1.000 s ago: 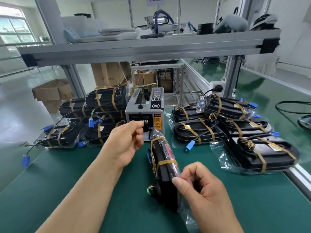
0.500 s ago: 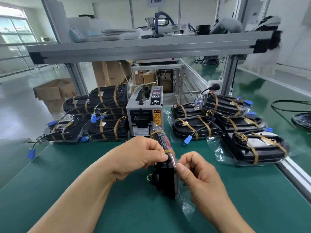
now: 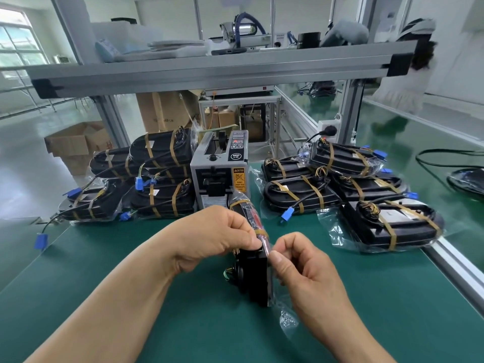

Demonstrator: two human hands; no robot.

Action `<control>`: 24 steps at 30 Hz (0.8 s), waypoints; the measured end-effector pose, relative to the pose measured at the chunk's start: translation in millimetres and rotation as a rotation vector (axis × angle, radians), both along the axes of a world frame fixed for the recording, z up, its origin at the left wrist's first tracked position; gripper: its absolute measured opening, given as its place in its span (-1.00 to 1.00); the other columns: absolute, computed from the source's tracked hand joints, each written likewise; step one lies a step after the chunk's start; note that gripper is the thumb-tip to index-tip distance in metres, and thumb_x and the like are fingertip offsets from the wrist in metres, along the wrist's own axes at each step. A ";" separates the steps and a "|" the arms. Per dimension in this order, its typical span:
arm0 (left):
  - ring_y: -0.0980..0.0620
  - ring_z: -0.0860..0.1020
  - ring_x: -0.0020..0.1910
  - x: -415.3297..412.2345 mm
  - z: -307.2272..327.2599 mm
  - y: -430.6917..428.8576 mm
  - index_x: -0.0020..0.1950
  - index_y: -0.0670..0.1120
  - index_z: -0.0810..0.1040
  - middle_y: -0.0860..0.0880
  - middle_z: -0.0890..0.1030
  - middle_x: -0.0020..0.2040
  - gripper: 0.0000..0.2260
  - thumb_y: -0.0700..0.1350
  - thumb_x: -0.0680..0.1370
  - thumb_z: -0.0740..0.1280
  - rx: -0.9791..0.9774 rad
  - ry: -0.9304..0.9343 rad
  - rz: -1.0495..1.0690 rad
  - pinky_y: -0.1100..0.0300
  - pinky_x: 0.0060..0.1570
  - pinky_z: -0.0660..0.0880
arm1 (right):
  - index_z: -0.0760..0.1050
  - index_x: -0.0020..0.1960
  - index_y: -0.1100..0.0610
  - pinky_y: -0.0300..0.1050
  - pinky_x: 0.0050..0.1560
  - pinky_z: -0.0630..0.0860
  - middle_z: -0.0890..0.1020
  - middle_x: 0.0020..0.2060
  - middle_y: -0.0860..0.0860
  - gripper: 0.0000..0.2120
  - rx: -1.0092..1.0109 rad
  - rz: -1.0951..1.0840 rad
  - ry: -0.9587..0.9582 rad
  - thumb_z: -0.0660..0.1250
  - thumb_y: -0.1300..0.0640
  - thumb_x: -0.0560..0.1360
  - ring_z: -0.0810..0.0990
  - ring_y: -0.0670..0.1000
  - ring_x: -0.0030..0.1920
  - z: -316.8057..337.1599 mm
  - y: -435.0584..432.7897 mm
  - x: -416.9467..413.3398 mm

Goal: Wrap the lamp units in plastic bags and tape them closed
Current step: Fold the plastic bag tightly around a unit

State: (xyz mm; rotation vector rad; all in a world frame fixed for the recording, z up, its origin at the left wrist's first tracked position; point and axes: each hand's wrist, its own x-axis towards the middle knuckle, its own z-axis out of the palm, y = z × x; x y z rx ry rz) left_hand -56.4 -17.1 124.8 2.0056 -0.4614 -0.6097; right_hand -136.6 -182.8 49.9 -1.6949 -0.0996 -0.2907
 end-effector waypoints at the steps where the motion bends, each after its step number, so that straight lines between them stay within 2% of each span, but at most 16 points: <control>1: 0.18 0.35 -0.44 0.1 -0.2 -0.1 -0.34 -0.02 0.63 0.08 0.51 -0.43 -0.80 -0.19 0.48 0.47 -0.002 0.004 0.003 0.39 -0.41 0.31 | 0.49 -0.18 -0.02 -0.28 -0.27 0.40 0.45 -0.43 -0.15 -0.82 -0.001 0.001 -0.001 0.37 0.18 0.57 0.39 -0.15 -0.37 0.2 0.2 0.2; 8: 0.07 0.28 -0.38 -1.0 2.1 3.2 -0.31 -0.06 0.63 -0.04 0.44 -0.36 -0.86 -0.15 0.30 0.58 -0.090 0.133 -0.012 0.21 -0.32 0.21 | 0.49 -0.19 -0.01 -0.28 -0.27 0.41 0.45 -0.41 -0.14 -0.81 0.010 0.004 0.012 0.36 0.19 0.57 0.40 -0.15 -0.36 0.5 -0.6 0.1; 12: 0.09 0.30 -0.38 -4.0 1.8 -0.6 -0.32 -0.06 0.64 0.01 0.51 -0.38 -0.91 -0.10 0.32 0.52 -0.037 0.047 0.029 0.23 -0.34 0.23 | 0.49 -0.20 -0.01 -0.34 -0.29 0.39 0.45 -0.42 -0.14 -0.80 0.011 0.006 0.019 0.37 0.18 0.57 0.39 -0.16 -0.38 2.5 0.5 -0.8; 15: 0.09 0.29 -0.38 -3.5 -0.4 -0.4 -0.33 -0.05 0.66 0.01 0.51 -0.39 -0.85 -0.18 0.43 0.52 -0.003 -0.004 0.067 0.22 -0.35 0.22 | 0.49 -0.22 0.04 -0.33 -0.29 0.39 0.45 -0.42 -0.13 -0.81 0.008 0.002 0.014 0.38 0.17 0.56 0.40 -0.15 -0.37 4.1 2.2 -1.4; 20: 0.15 0.32 -0.47 -6.5 -4.6 -1.4 -0.33 -0.08 0.63 0.04 0.51 -0.45 -0.84 -0.21 0.44 0.49 -0.027 -0.022 0.100 0.35 -0.43 0.26 | 0.49 -0.22 0.05 -0.32 -0.30 0.38 0.45 -0.43 -0.13 -0.81 0.001 0.001 0.005 0.38 0.18 0.56 0.39 -0.15 -0.37 4.9 3.8 -2.4; 24: 0.24 0.42 -0.49 -7.5 -7.0 -1.6 -0.33 -0.10 0.62 0.06 0.56 -0.44 -0.83 -0.24 0.45 0.48 -0.044 -0.056 0.114 0.45 -0.44 0.34 | 0.49 -0.21 0.02 -0.31 -0.30 0.38 0.46 -0.43 -0.13 -0.81 -0.010 0.001 -0.001 0.38 0.18 0.56 0.40 -0.15 -0.37 4.3 4.3 -2.1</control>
